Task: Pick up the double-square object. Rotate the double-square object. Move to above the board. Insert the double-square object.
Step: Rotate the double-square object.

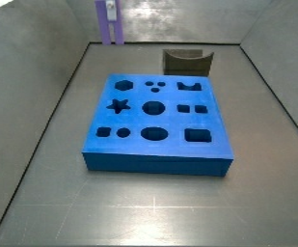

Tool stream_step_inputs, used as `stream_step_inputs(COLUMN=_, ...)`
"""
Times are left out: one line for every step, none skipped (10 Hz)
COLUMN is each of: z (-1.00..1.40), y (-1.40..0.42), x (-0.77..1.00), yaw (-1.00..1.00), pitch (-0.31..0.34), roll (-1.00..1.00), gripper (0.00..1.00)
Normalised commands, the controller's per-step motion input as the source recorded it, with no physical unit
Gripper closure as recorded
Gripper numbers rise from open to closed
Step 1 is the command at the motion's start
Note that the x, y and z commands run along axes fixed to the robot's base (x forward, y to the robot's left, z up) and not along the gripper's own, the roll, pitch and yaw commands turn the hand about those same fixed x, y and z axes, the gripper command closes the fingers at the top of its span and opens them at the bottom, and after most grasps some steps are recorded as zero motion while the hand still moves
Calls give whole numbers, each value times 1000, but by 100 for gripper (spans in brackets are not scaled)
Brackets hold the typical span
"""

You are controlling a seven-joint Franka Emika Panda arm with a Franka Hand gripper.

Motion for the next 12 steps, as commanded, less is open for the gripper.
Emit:
stream_step_inputs(z=-1000, y=-2, x=32, yaw=20, pitch=-50, roll=-24, gripper=100)
stream_step_inputs(z=-1000, y=-3, x=35, yaw=19, pitch=-50, roll=-27, gripper=100)
stream_step_inputs(z=-1000, y=-8, x=36, yaw=18, pitch=-54, roll=-33, gripper=100)
stream_step_inputs(z=-1000, y=-10, x=39, yaw=18, pitch=-57, roll=-35, gripper=100)
stream_step_inputs(z=-959, y=-13, x=37, yaw=18, pitch=-57, roll=-40, gripper=100)
stream_step_inputs(z=-837, y=-14, x=34, yaw=18, pitch=-57, roll=-44, gripper=100)
stream_step_inputs(z=-676, y=-13, x=35, yaw=20, pitch=-59, roll=-49, gripper=100)
stream_step_inputs(z=-597, y=-12, x=34, yaw=20, pitch=-57, roll=-51, gripper=100)
stream_step_inputs(z=-441, y=-14, x=36, yaw=21, pitch=-52, roll=-56, gripper=100)
stream_step_inputs(z=-328, y=-13, x=38, yaw=22, pitch=-47, roll=-61, gripper=100)
stream_step_inputs(z=-217, y=-13, x=41, yaw=24, pitch=-42, roll=-65, gripper=100)
stream_step_inputs(z=0, y=0, x=0, yaw=0, pitch=0, roll=0, gripper=0)
